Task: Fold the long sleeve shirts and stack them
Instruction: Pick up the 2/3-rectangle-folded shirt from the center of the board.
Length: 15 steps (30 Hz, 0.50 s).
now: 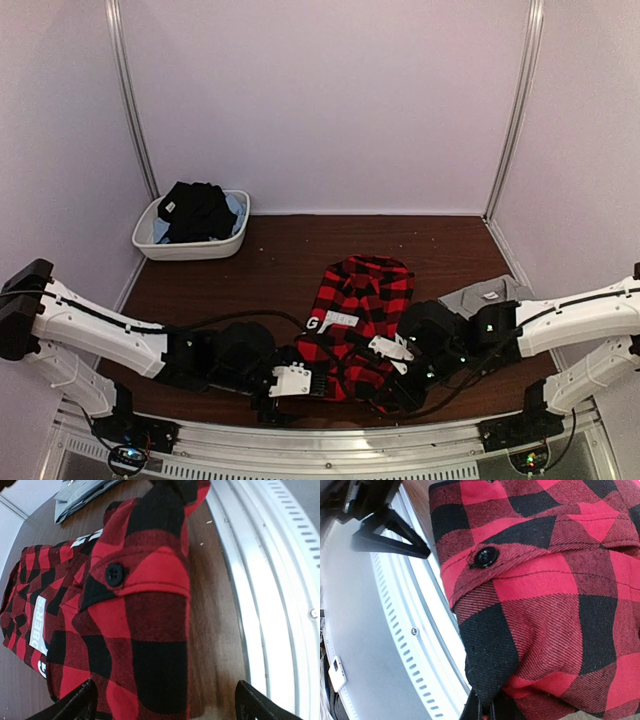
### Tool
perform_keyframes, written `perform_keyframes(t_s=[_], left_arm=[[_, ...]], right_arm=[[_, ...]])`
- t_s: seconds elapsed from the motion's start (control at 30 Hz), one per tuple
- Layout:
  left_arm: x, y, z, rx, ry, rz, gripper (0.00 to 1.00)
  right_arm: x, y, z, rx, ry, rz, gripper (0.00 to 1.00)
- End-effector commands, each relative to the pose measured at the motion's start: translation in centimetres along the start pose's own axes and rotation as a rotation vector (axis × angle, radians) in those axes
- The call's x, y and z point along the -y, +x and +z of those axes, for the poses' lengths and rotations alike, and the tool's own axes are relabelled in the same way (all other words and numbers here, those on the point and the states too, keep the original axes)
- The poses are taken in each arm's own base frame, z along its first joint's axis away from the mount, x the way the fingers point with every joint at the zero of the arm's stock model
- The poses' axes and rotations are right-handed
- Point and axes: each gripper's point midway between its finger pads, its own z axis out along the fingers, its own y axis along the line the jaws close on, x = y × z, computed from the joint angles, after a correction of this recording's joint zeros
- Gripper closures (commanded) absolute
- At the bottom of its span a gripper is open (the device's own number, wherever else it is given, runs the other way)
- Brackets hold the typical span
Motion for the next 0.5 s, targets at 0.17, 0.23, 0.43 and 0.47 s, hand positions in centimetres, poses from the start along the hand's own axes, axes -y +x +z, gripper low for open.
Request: perform_keyframes(t_s=[0.17,0.23,0.43,0.47], left_arm=[[-3.7,1.7,1.7,-0.066,-0.239,0.06,0.23],[-3.6,1.7,1.7,-0.068,-0.231,0.052,0.39],[-2.5,1.7,1.6,-0.091,-0.151,0.003,0.83],[-2.3,1.6,1.4,-0.092,-0.138,-0.005,0.92]], right_arm=[[-1.3,0.0,-0.9,0.032,-0.089,0.008,1.0],[-1.0,0.2,-0.8,0.026,-0.079,0.014,1.0],[-0.2,0.5,-0.7,0.018,-0.04,0.025,1.0],[-0.1,0.5,-0.6,0.017,-0.033,0.026,1.0]])
